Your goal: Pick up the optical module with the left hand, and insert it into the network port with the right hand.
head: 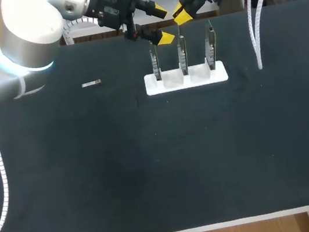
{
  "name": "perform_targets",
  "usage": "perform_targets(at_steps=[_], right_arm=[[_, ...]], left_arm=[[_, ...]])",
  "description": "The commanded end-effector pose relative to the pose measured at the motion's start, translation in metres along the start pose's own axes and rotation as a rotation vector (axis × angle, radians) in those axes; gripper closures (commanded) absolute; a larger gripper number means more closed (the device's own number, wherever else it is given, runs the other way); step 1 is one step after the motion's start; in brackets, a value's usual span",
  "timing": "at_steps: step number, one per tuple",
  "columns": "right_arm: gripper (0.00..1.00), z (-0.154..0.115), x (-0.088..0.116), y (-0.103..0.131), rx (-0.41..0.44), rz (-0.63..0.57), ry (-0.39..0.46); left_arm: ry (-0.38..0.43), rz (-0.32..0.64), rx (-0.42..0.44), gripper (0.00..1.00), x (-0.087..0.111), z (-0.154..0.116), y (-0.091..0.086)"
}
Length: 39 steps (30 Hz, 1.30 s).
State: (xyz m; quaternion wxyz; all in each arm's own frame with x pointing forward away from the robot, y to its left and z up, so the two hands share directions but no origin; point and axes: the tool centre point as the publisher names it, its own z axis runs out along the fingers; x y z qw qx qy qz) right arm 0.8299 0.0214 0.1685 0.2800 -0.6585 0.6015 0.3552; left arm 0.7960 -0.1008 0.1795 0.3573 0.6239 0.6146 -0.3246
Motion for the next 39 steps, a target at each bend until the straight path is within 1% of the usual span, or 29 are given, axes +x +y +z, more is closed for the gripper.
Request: perform_targets(at_steps=[1,9,29,34,35,36,37,39], right_arm=[[1.0,-0.001,0.003,-0.01,-0.034,0.006,-0.002],[1.0,-0.003,0.001,-0.012,-0.027,0.002,-0.009],[1.0,0.007,0.011,-0.007,-0.056,0.029,-0.002],[1.0,0.008,0.011,-0.007,-0.061,0.039,-0.006],[0.93,0.008,0.011,-0.007,-0.059,0.042,-0.007],[0.77,0.008,0.011,-0.007,-0.059,0.042,-0.007],[0.67,0.008,0.011,-0.007,-0.059,0.042,-0.007],[0.57,0.008,0.011,-0.007,-0.059,0.042,-0.007]], left_arm=[[-0.001,0.002,-0.002,0.0,0.0,0.0,-0.001],[-0.001,0.002,-0.002,0.0,0.0,0.0,-0.001],[-0.001,0.002,-0.002,0.0,0.0,0.0,-0.001],[-0.001,0.002,-0.002,0.0,0.0,0.0,-0.001],[-0.001,0.002,-0.002,0.0,0.0,0.0,-0.001],[-0.001,0.002,-0.002,0.0,0.0,0.0,-0.001],[-0.001,0.002,-0.002,0.0,0.0,0.0,-0.001],[-0.001,0.002,-0.002,0.0,0.0,0.0,-0.001]])
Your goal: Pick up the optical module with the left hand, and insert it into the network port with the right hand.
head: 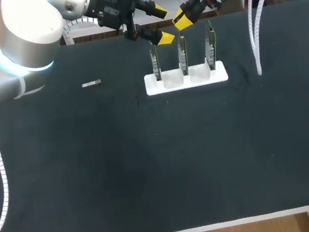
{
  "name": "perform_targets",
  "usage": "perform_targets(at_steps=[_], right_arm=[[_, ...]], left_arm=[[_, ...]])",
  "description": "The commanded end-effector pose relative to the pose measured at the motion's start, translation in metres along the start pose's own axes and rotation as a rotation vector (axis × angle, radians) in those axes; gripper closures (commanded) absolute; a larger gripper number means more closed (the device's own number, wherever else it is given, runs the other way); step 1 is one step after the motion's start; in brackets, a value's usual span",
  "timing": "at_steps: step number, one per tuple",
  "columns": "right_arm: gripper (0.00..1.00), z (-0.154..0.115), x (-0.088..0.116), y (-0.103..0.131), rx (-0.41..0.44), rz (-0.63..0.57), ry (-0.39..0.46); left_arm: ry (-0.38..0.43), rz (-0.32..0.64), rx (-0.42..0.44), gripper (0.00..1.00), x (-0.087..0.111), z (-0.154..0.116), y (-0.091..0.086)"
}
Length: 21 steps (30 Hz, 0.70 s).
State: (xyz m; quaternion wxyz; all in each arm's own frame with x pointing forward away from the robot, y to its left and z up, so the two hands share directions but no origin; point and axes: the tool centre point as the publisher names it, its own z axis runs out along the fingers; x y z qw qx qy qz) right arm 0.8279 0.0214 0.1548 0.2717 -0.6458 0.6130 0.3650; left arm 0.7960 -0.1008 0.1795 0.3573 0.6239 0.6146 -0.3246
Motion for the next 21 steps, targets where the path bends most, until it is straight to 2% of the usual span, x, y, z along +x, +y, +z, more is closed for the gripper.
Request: perform_targets(at_steps=[1,3,4,6,21], right_arm=[[0.57,-0.0007,-0.0007,-0.0085,-0.052,0.0,0.0],[0.52,-0.0007,-0.0007,-0.0085,-0.052,0.0,0.0],[0.42,-0.0007,-0.0007,-0.0085,-0.052,0.0,0.0],[0.0,-0.0007,-0.0007,-0.0085,-0.052,0.0,0.0],[0.0,-0.0007,-0.0007,-0.0085,-0.052,0.0,0.0]], left_arm=[[-0.001,0.002,-0.002,0.0,0.0002,0.0,-0.0008],[-0.001,0.002,-0.002,0.0,0.0002,0.0,-0.0008],[-0.001,0.002,-0.002,0.0,0.0002,0.0,-0.0008],[-0.001,0.002,-0.002,0.0,0.0002,0.0,-0.0008],[-0.001,0.002,-0.002,0.0,0.0002,0.0,-0.0008]])
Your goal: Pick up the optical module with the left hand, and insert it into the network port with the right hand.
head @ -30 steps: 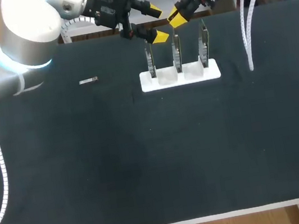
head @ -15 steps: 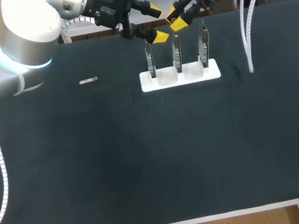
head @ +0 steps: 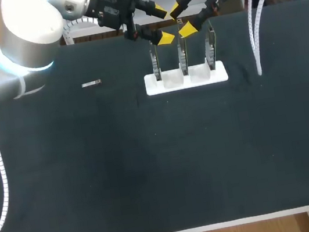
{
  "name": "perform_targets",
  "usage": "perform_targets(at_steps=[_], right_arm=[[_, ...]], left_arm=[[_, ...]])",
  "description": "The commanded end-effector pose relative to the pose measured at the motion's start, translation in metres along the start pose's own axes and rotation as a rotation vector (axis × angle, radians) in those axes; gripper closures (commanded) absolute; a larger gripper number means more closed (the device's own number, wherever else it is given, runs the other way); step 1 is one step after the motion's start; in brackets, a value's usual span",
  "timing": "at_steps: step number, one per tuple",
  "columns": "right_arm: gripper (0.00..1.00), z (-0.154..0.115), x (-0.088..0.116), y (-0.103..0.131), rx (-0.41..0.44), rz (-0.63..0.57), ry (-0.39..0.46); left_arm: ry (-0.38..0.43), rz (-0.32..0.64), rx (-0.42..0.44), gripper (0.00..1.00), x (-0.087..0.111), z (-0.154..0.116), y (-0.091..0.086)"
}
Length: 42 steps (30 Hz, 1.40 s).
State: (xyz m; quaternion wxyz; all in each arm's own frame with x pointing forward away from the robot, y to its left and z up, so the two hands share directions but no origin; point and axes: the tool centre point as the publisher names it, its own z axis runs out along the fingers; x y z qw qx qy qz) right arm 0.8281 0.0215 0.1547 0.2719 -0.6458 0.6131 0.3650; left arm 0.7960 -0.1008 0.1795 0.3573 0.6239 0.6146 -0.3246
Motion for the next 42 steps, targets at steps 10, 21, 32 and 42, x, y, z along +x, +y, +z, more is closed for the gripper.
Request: perform_targets(at_steps=[10,21,32,42], right_arm=[[0.0,-0.004,-0.005,-0.008,-0.049,-0.017,-0.001],[0.0,-0.018,-0.023,-0.006,-0.017,-0.076,0.008],[1.0,-0.018,-0.023,-0.005,-0.019,-0.081,0.013],[1.0,-0.018,-0.023,-0.005,-0.019,-0.081,0.013]], left_arm=[[-0.001,0.002,-0.002,0.0,0.0,0.0,-0.001],[-0.001,0.002,-0.002,0.0,0.0,0.0,-0.001],[-0.001,0.002,-0.002,0.0,0.0,0.0,-0.001],[-0.001,0.002,-0.002,0.0,0.0,0.0,-0.001]])
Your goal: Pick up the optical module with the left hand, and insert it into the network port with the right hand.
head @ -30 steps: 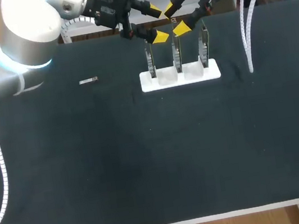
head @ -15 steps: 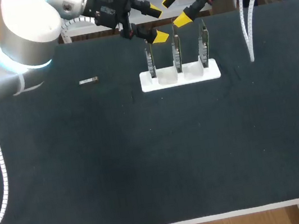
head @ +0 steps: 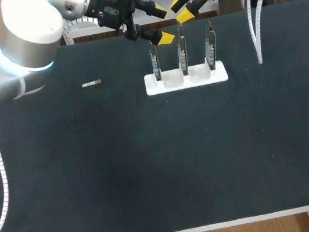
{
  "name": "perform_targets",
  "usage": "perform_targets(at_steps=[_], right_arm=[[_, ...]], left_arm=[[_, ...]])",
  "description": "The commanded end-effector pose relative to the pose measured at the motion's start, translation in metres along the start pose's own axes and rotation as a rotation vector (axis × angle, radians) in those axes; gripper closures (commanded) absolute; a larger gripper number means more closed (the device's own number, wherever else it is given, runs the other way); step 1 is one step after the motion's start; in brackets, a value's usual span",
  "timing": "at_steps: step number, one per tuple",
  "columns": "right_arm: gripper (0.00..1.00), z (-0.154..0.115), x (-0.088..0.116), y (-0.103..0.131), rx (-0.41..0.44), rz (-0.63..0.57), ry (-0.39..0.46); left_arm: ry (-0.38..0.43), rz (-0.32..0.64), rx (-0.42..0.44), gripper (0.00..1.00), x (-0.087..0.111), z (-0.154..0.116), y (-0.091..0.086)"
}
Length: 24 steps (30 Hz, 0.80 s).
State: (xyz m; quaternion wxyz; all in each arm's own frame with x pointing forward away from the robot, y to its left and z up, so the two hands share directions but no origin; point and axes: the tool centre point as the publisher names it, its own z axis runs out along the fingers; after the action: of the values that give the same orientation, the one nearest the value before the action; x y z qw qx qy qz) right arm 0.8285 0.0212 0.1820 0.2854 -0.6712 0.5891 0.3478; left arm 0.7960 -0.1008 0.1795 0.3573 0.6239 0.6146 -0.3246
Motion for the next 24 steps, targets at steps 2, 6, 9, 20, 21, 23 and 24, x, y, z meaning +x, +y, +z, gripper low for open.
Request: perform_targets(at_steps=[2,6,9,20,21,23,24], right_arm=[[1.0,-0.001,-0.001,-0.008,-0.026,0.001,0.0],[1.0,-0.001,-0.001,-0.008,-0.026,0.001,0.0],[1.0,-0.001,-0.001,-0.008,-0.026,0.001,0.0],[1.0,0.003,0.007,-0.009,-0.033,0.018,-0.002],[1.0,0.003,0.008,-0.009,-0.034,0.021,-0.002],[1.0,0.005,0.009,-0.01,-0.04,0.024,-0.004],[1.0,0.005,0.009,-0.01,-0.044,0.025,-0.002]], left_arm=[[-0.001,0.002,-0.002,0.0,0.0,0.0,-0.001],[-0.001,0.002,-0.002,0.0,0.0,0.0,-0.001],[-0.001,0.002,-0.002,0.0,0.0,0.0,-0.001],[-0.001,0.002,-0.002,0.0,0.0,0.0,-0.001],[-0.001,0.002,-0.002,0.0,0.0,0.0,-0.001],[-0.001,0.002,-0.002,0.0,0.0,0.0,-0.001],[-0.001,0.002,-0.002,0.0,0.0,0.0,-0.001]])
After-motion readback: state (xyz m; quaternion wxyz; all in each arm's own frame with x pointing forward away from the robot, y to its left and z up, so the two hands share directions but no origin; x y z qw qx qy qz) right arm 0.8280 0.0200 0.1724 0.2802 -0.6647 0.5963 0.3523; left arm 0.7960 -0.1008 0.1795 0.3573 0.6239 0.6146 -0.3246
